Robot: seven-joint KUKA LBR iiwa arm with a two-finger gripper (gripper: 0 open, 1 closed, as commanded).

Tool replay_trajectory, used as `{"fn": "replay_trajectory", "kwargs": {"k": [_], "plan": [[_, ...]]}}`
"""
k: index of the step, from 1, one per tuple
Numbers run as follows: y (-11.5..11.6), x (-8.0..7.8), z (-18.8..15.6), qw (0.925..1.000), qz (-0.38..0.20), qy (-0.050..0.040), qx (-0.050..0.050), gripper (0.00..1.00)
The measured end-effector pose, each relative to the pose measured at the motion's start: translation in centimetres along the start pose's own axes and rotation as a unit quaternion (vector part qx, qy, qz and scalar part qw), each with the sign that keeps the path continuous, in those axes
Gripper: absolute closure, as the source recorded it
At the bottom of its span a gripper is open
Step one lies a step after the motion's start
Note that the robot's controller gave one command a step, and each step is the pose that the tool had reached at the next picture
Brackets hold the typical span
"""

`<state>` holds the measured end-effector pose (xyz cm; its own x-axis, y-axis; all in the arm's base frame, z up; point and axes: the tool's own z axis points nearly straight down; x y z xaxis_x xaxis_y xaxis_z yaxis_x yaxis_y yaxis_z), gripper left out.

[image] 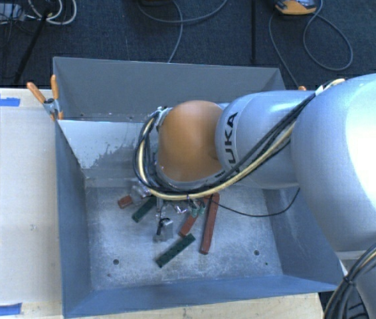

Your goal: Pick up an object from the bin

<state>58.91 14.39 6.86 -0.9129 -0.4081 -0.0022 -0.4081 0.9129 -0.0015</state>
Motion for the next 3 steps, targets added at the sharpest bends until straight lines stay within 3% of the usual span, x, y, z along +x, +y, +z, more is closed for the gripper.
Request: {"fn": "replay_trajectory", "kwargs": {"k": [1, 2, 3], "plan": [[0.33, -0.11, -0.24, 1.0000, -0.001, -0.0011, -0.001, 1.00], [0.34, -0.04, -0.15, 1.0000, 0.000, 0.0002, -0.001, 0.00], [0.34, -0.04, -0.18, 1.0000, 0.001, 0.0003, -0.001, 1.00]]}}
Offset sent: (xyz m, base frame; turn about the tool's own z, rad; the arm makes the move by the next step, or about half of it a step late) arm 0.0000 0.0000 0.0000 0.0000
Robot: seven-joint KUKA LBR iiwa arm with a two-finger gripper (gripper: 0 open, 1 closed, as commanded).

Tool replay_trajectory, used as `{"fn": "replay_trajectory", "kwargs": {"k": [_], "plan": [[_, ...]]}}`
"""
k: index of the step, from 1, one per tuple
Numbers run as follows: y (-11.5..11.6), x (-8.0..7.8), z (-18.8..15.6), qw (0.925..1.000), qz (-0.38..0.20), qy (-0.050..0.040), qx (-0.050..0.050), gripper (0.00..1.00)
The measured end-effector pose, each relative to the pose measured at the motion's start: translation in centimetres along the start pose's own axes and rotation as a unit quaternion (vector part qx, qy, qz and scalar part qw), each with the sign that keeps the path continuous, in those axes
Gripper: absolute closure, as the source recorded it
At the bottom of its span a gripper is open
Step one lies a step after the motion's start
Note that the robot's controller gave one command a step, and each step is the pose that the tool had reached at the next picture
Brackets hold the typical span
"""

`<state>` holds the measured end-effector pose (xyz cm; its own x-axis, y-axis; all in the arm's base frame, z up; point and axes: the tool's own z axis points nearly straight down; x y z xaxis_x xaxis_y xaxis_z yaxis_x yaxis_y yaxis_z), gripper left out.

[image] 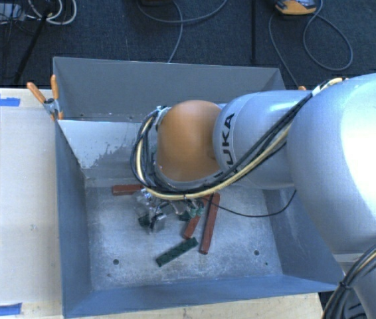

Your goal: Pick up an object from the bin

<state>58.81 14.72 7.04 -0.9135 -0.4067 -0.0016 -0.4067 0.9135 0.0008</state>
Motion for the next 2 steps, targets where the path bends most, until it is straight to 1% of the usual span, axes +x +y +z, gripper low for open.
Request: {"fn": "replay_trajectory", "kwargs": {"k": [1, 2], "plan": [[-2.4, 2.0, -12.7, 1.0000, 0.005, -0.0032, 0.001, 1.00], [-5.0, 5.1, -13.4, 1.0000, 0.005, 0.0015, 0.000, 1.00]]}}
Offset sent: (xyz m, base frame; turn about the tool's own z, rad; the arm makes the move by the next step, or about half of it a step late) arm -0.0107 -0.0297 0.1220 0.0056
